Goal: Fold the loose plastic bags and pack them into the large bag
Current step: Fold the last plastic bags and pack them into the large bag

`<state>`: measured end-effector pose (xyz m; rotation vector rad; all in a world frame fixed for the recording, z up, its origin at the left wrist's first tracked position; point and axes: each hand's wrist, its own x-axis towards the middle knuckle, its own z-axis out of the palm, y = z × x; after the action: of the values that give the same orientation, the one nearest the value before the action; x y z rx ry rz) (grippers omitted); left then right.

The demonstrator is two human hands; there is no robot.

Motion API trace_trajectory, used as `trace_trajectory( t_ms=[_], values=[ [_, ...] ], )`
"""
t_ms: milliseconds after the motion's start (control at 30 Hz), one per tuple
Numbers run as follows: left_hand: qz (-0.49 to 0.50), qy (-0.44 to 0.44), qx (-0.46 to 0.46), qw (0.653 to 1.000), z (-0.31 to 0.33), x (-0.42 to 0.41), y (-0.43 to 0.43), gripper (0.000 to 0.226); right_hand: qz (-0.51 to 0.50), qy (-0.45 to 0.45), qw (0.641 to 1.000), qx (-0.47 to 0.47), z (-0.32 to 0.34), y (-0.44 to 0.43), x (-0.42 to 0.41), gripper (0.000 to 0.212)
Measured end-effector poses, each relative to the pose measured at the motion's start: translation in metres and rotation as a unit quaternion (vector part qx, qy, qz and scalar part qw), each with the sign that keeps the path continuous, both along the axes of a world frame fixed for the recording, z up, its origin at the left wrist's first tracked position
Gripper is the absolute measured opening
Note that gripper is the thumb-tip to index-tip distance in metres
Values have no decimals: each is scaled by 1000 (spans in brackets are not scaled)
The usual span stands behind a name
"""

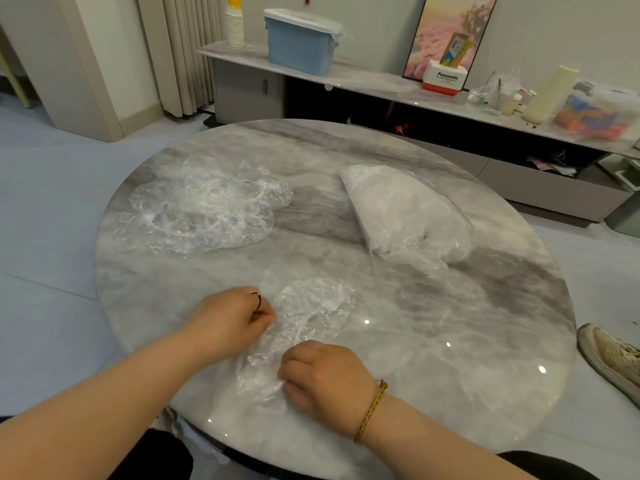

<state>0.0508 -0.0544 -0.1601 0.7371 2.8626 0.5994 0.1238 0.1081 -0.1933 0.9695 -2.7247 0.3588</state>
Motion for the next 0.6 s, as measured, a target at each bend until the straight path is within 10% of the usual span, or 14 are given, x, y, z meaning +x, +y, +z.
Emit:
trace_trajectory(
  t_ms=[200,367,467,600],
  values=[
    [20,-235,315,919,-3,8,4,27,-175,-258,880,-358,18,1,1,15],
    [3,-271,304,913,-4,13,6,76,-306,-354,708,-529,29,2,-9,21],
    [48,-232,226,945,-6,17,12,42,-336,-411,620,-577,39,6,-13,24],
    [64,-124,178,974,-7,20,22,57,-372,-420,587,-583,43,6,-19,19]
  ],
)
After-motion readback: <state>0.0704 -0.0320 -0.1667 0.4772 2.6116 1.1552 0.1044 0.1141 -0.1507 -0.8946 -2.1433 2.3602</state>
